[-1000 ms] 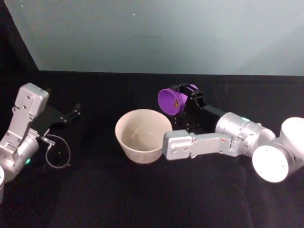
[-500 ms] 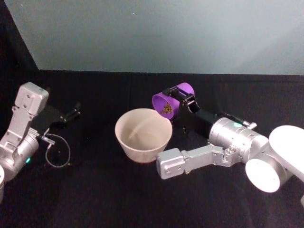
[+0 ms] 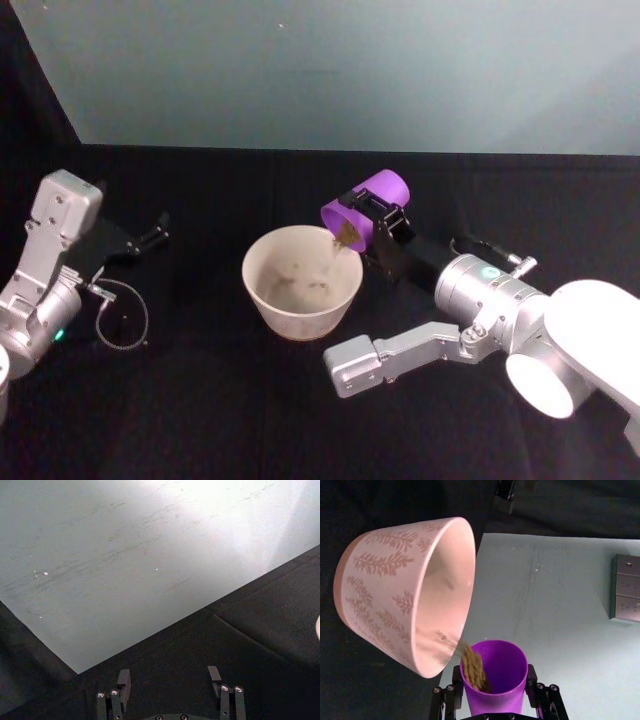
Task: Pick up the cup and pour the mung beans from the cup into the bowl.
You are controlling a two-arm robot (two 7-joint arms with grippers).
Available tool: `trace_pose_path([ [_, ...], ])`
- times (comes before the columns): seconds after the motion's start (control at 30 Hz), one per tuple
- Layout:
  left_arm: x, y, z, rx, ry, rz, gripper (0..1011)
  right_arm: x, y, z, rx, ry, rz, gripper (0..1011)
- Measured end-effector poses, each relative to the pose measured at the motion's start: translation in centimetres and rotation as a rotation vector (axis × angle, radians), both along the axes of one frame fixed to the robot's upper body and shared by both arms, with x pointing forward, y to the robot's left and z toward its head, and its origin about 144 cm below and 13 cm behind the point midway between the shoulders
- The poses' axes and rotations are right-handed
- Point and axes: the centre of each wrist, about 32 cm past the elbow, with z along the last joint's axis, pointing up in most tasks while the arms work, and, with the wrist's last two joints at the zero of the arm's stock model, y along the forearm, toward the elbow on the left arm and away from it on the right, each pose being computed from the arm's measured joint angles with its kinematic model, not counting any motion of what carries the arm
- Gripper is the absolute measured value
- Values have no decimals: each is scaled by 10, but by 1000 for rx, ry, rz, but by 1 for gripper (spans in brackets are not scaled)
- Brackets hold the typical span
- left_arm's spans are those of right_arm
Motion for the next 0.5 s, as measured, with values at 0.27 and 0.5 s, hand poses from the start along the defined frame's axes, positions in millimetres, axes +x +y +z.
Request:
trace_pose_path([
  [0.27, 0, 0, 0, 0, 0, 0, 1000, -2, 1, -2, -26, -26, -1, 736],
  [0.5, 0, 0, 0, 0, 0, 0, 1000, -5, 5, -6, -94, -91, -2, 735],
])
